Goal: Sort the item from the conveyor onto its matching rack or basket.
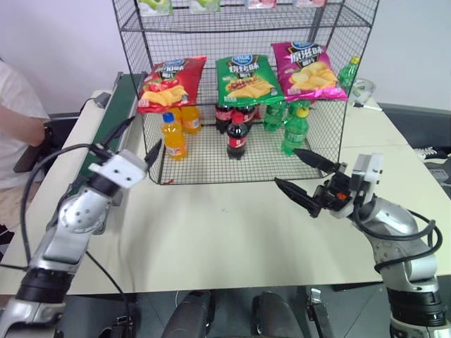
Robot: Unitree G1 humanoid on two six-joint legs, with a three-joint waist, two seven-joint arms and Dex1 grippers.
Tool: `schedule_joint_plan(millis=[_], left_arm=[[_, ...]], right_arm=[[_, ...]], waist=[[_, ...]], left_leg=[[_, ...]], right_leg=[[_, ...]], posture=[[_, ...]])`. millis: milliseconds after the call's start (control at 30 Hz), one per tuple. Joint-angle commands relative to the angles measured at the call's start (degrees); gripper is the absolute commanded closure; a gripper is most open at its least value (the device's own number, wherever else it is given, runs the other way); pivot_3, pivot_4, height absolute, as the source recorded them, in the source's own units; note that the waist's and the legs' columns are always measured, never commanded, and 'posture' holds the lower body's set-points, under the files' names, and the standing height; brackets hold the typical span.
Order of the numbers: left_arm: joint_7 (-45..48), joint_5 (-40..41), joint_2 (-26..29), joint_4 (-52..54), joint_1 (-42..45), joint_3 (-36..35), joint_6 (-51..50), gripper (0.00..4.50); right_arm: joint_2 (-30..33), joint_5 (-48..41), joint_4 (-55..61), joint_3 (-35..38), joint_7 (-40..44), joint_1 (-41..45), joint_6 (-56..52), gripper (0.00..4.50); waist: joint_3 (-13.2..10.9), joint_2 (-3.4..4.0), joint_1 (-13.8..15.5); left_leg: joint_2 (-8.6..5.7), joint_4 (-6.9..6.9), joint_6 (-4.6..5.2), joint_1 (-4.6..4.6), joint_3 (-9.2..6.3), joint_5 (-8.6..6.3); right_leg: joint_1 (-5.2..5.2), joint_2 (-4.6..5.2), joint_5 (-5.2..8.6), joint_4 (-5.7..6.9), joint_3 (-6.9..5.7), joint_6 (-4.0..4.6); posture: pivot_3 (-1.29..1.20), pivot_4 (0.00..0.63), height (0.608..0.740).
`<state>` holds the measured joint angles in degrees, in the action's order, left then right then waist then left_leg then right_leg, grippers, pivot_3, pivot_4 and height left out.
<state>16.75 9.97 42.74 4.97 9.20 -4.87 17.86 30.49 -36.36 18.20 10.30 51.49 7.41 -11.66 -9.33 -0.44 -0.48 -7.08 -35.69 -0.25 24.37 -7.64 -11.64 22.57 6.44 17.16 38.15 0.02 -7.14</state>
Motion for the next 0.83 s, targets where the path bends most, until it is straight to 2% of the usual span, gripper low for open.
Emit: schedule_joint_plan(millis=[33, 100, 133, 167, 233, 367, 467, 633, 833], left_arm=[[9.7, 17.3, 1.6, 3.9, -1.6, -7.8, -8.5, 0.94], [12.7, 24.5, 1.8, 4.8, -2.6, -11.0, -15.1, 0.94], [13.7, 30.0, 2.5, 5.2, -3.8, -12.5, -22.1, 0.94], [15.5, 32.2, 3.6, 5.4, -5.1, -13.3, -26.1, 0.94], [19.7, 29.5, 5.4, 6.5, -8.6, -14.1, -25.6, 0.94], [25.0, 32.8, 7.4, 8.2, -15.5, -18.5, -32.5, 0.94], [29.4, 29.4, 8.5, 7.1, -18.8, -20.9, -30.7, 0.94], [32.1, 26.1, 9.0, 1.8, -16.6, -22.8, -29.5, 0.94], [37.1, 22.2, 9.5, -4.9, -13.6, -22.7, -26.1, 0.94]], right_arm=[[2.0, -1.3, -0.5, 3.1, 1.4, 0.9, 0.5, 0.0], [3.1, -1.4, -1.0, 4.0, 2.3, 0.4, 0.5, 0.0], [3.8, -1.4, -1.2, 4.5, 2.9, 0.0, 0.5, 0.0], [4.5, -1.6, -1.2, 5.1, 3.5, -0.6, 0.5, 0.0], [6.0, -2.0, -1.4, 6.7, 4.7, -1.9, 0.3, 0.0], [10.8, -2.8, -2.2, 10.7, 9.0, -6.2, -0.8, 0.0], [14.9, -2.5, -4.5, 13.2, 13.5, -8.2, -0.4, 0.0], [18.2, -1.7, -9.1, 16.9, 17.2, -9.4, 1.0, 0.0], [19.2, -1.3, -10.7, 19.1, 18.5, -10.1, 1.2, 0.0]], waist=[[0.0, 0.0, -0.1], [0.0, 0.01, -0.1], [0.0, 0.01, -0.1], [0.0, 0.01, -0.1], [0.0, 0.01, -0.2], [0.0, 0.01, -0.1], [0.0, 0.02, 0.1], [0.0, 0.03, 0.4], [0.0, 0.04, 0.8]], left_leg=[[0.0, 0.0, 0.0, 0.0, 0.0, 0.0], [0.0, 0.01, 0.01, 0.0, 0.0, 0.0], [0.0, 0.01, 0.01, 0.0, 0.0, -0.01], [0.0, 0.01, 0.02, -0.01, 0.0, -0.01], [0.01, 0.01, 0.02, -0.02, 0.0, -0.01], [0.01, 0.02, 0.05, -0.01, 0.04, -0.03], [0.02, 0.03, 0.09, -0.04, 0.04, -0.06], [0.03, 0.03, 0.11, -0.07, 0.05, -0.09], [0.03, 0.04, 0.12, -0.05, 0.08, -0.1]], right_leg=[[0.01, 0.0, 0.0, 0.0, 0.0, 0.0], [0.01, 0.0, 0.0, -0.01, 0.0, 0.0], [0.0, 0.0, 0.0, -0.02, 0.0, 0.0], [0.0, -0.01, 0.0, -0.02, -0.01, 0.0], [-0.02, -0.01, 0.0, -0.02, 0.0, 0.0], [-0.04, 0.0, 0.01, -0.08, 0.03, 0.01], [-0.1, 0.02, 0.04, -0.13, 0.02, 0.06], [-0.16, 0.08, 0.12, -0.17, 0.0, 0.21], [-0.13, 0.1, 0.11, -0.22, 0.01, 0.2]], posture=[[0.0, 0.15, 0.74], [0.0, 0.15, 0.74], [0.0, 0.15, 0.74], [0.0, 0.15, 0.74], [0.0, 0.15, 0.74], [0.0, 0.15, 0.74], [0.0, 0.15, 0.74], [0.0, 0.15, 0.74], [0.0, 0.15, 0.74]])
